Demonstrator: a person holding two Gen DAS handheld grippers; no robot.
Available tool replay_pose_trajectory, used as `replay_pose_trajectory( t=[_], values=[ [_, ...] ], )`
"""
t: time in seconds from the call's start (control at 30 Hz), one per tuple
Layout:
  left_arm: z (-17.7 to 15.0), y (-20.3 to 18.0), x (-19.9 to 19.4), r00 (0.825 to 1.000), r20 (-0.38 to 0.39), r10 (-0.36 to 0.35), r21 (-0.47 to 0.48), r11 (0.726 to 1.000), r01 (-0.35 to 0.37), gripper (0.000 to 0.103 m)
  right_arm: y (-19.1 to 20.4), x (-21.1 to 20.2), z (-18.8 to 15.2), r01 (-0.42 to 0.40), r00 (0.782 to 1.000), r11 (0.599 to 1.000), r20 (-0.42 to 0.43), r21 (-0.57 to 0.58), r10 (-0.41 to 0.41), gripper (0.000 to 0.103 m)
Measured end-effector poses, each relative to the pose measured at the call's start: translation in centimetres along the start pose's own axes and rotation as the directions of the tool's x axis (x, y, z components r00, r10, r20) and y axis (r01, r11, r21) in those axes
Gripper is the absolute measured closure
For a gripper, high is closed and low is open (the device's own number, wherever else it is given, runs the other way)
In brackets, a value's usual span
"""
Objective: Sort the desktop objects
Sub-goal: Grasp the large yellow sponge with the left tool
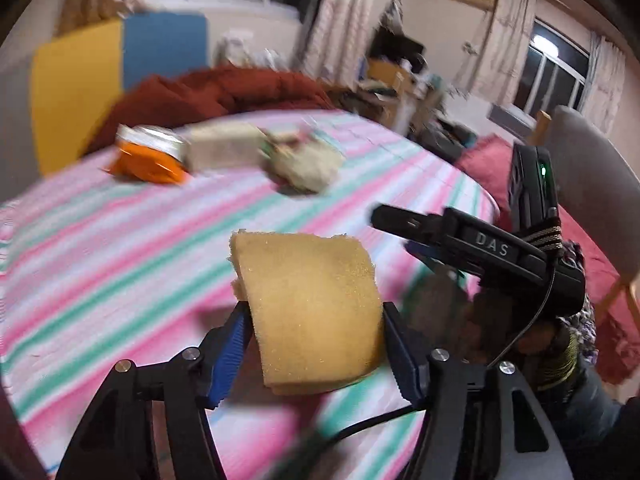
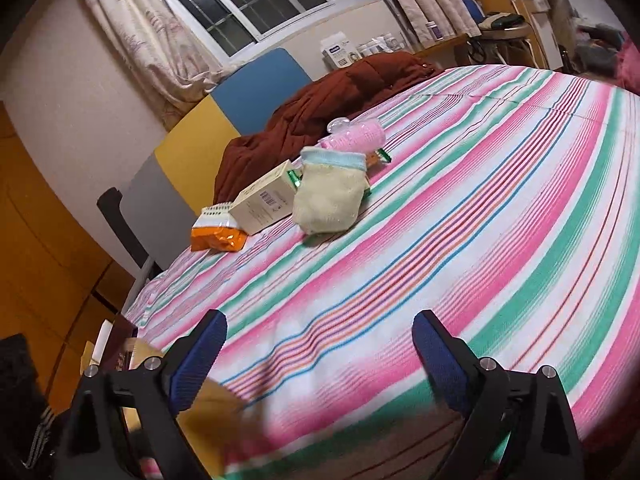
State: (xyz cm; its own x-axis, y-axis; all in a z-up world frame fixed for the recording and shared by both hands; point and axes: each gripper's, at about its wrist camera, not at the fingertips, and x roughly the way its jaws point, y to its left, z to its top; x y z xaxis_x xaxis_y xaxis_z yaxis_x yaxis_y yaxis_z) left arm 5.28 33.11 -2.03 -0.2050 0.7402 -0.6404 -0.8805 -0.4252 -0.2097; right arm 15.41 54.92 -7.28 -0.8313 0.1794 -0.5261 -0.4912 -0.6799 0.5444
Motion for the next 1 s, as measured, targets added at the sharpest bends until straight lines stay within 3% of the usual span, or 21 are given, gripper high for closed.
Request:
replay_pose_trajectory(
  t=[0.1, 0.23, 0.3, 0.5, 0.6, 0.8, 0.93, 1.0],
  values=[
    [-0.6, 2.3, -1.7, 0.989, 0.082, 0.125, -0.034, 0.992, -0.123, 0.038, 0.1, 1.0, 1.3, 0.010, 1.000, 1.000, 0.008, 0.021, -0.010, 0.006],
    [-1.9, 5.3, -3.0, 0.950, 0.132, 0.281, -0.073, 0.959, -0.274, 0.038, 0.8, 2.6, 3.8, 0.042, 0.998, 0.999, 0.040, 0.031, -0.043, 0.003],
    [-2.6, 6.5, -2.7, 0.952, 0.113, 0.285, -0.093, 0.957, -0.276, 0.038, 1.3, 3.4, 5.3, 0.056, 0.997, 0.998, 0.056, 0.037, -0.058, 0.003],
    [-3.5, 9.6, -1.5, 0.985, 0.037, 0.170, -0.224, 0.962, -0.157, 0.032, 2.2, 6.8, 10.8, 0.184, 0.976, 0.982, 0.112, 0.036, -0.187, 0.003],
    [-3.9, 10.5, -1.4, 0.991, 0.032, 0.130, -0.269, 0.956, -0.117, 0.031, 2.3, 9.2, 13.4, 0.238, 0.966, 0.971, 0.100, 0.032, -0.240, 0.003],
    [-4.3, 10.3, -1.5, 0.991, 0.028, 0.131, -0.262, 0.958, -0.119, 0.031, 1.0, 14.9, 16.2, 0.326, 0.945, 0.945, -0.029, -0.004, -0.326, 0.003],
    [-4.6, 10.1, -1.8, 0.992, 0.028, 0.125, -0.263, 0.958, -0.113, 0.031, 0.3, 16.6, 15.7, 0.306, 0.945, 0.951, -0.107, -0.044, -0.309, 0.003],
    [-4.4, 10.1, -1.5, 0.992, 0.028, 0.124, -0.264, 0.958, -0.112, 0.031, 0.2, 16.5, 14.8, 0.254, 0.954, 0.966, -0.153, -0.042, -0.257, 0.003]
  ],
)
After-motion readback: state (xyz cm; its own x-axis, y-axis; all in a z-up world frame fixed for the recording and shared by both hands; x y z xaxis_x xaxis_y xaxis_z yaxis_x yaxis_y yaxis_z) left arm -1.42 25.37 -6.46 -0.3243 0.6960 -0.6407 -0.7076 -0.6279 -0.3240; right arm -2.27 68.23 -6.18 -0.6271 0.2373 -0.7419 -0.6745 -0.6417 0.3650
